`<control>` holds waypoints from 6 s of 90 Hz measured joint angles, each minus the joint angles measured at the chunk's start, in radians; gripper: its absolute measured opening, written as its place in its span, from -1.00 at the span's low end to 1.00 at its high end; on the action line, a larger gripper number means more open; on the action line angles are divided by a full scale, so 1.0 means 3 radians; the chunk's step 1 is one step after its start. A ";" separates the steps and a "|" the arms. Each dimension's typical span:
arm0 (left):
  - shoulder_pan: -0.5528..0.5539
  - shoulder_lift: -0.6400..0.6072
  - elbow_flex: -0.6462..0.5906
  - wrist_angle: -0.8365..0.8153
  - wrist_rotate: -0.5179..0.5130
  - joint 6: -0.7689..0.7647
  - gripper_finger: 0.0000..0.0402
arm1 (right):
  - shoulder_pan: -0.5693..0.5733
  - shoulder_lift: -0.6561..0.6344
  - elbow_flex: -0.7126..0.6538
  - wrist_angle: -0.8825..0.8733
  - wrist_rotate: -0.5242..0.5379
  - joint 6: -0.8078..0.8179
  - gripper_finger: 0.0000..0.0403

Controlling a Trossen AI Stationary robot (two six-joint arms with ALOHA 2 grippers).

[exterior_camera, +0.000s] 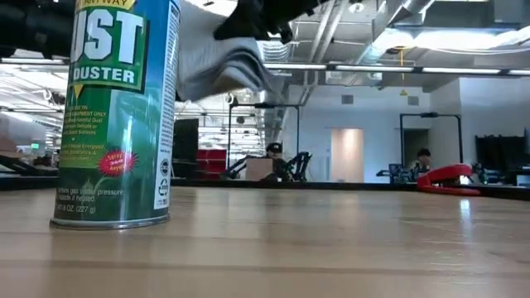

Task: Apply microfiber cloth
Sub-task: Wipe the front of the cellphone with the microfiber cloth

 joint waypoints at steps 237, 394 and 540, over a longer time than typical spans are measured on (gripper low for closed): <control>0.0197 0.0270 0.0003 0.1017 0.0354 0.0564 -0.96 | -0.0302 0.0754 0.1612 -0.0605 -0.0373 -0.0613 -1.00; 0.0194 0.0269 0.0000 0.0584 0.0479 0.0555 -0.96 | -0.0386 0.0510 0.1534 -0.1117 0.0148 -0.0586 -1.00; 0.1150 0.0233 0.0315 -0.0803 0.2360 0.0362 -0.96 | 0.0336 -0.2397 -0.4008 -0.0235 0.0170 0.3309 -1.00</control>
